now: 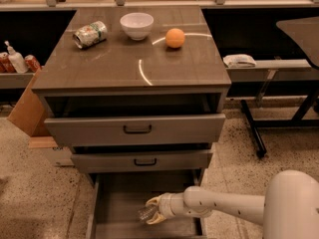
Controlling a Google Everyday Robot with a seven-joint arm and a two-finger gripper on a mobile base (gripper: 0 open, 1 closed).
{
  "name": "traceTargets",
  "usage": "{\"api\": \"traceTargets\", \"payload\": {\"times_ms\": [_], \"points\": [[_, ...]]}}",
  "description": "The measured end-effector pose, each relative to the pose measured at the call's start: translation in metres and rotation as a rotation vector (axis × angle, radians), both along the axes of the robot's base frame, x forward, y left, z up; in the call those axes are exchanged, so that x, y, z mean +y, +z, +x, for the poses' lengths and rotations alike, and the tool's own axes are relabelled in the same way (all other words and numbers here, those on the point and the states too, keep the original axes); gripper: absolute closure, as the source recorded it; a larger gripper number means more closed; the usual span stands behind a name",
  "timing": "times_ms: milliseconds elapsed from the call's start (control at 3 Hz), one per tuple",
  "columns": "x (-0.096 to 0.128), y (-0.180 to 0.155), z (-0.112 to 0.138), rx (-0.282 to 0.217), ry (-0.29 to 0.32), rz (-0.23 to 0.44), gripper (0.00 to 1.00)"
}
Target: Pick water bottle from bottom drawer and place on counter
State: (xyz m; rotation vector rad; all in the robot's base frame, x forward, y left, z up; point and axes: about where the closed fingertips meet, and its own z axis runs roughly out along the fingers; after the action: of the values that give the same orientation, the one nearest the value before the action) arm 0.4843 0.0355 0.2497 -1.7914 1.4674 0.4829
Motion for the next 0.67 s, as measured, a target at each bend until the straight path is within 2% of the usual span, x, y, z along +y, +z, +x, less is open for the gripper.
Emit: {"api": "traceTargets", "payload": {"times_ms": [333, 667], "points": [[-0.006, 0.016, 0.002, -0.025, -0.002, 0.021, 1.0], [-0.023, 0.064, 0.003, -0.098, -0.004, 0.051, 1.0]]}}
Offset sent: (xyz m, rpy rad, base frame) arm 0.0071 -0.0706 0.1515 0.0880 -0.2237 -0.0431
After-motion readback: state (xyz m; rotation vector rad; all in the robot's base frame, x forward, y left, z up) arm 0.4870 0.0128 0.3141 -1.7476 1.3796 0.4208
